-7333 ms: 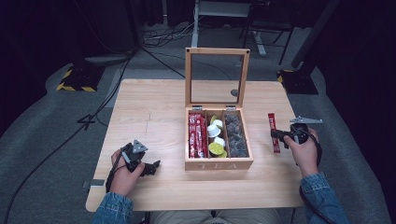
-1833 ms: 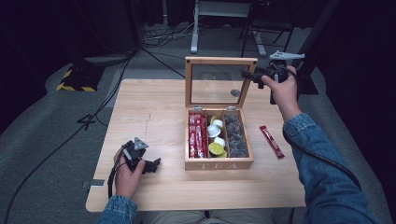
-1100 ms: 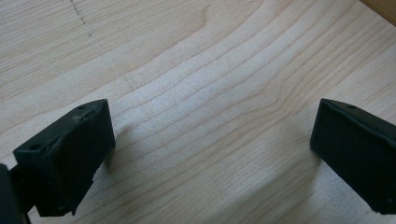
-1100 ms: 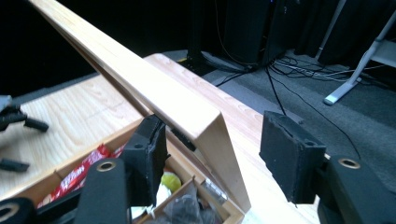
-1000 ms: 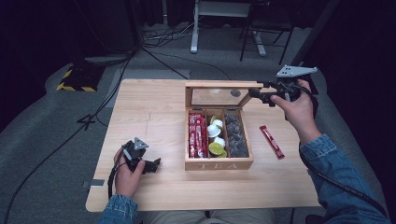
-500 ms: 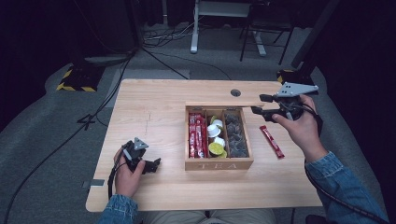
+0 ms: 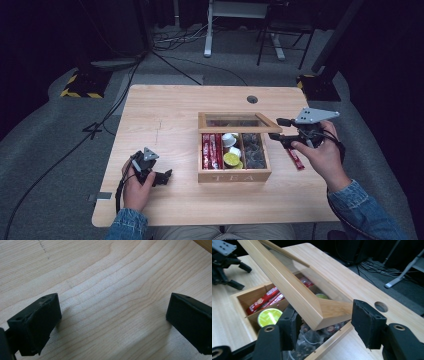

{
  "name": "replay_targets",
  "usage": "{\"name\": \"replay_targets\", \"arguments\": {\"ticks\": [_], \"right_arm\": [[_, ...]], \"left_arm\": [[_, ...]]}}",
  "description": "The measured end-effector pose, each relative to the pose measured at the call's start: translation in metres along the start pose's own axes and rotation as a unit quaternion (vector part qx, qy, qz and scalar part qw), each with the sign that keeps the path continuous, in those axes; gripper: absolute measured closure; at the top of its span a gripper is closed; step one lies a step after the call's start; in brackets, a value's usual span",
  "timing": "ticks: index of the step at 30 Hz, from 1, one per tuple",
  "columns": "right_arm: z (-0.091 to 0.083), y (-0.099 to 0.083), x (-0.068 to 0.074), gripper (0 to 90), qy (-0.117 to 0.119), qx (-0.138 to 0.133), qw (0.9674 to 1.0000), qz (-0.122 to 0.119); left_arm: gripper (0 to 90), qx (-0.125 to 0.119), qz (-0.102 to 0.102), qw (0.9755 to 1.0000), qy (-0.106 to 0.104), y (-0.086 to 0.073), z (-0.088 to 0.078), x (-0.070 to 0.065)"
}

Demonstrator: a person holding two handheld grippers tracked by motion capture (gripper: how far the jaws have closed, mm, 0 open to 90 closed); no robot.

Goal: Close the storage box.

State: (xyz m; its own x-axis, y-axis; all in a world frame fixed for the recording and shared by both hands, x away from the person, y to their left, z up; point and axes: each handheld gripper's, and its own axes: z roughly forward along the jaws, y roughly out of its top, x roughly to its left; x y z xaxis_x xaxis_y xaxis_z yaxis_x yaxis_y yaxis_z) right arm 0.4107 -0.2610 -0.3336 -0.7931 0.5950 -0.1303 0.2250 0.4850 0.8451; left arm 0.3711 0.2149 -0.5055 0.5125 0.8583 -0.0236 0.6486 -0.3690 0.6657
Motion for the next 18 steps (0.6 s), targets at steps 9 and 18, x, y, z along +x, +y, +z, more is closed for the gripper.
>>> {"name": "replay_targets", "arguments": {"ticks": [9,18], "right_arm": [[-0.001,-0.019,0.015,40.9,0.008,0.013,0.9999,-0.008],[0.004,-0.037,0.027,39.6,0.011,0.038,0.999,-0.021]], "left_arm": [[0.1,0.001,0.001,1.0,0.0,0.0,0.0,0.0],[0.1,0.001,0.0,1.0,0.001,0.0,0.0,0.0]]}}
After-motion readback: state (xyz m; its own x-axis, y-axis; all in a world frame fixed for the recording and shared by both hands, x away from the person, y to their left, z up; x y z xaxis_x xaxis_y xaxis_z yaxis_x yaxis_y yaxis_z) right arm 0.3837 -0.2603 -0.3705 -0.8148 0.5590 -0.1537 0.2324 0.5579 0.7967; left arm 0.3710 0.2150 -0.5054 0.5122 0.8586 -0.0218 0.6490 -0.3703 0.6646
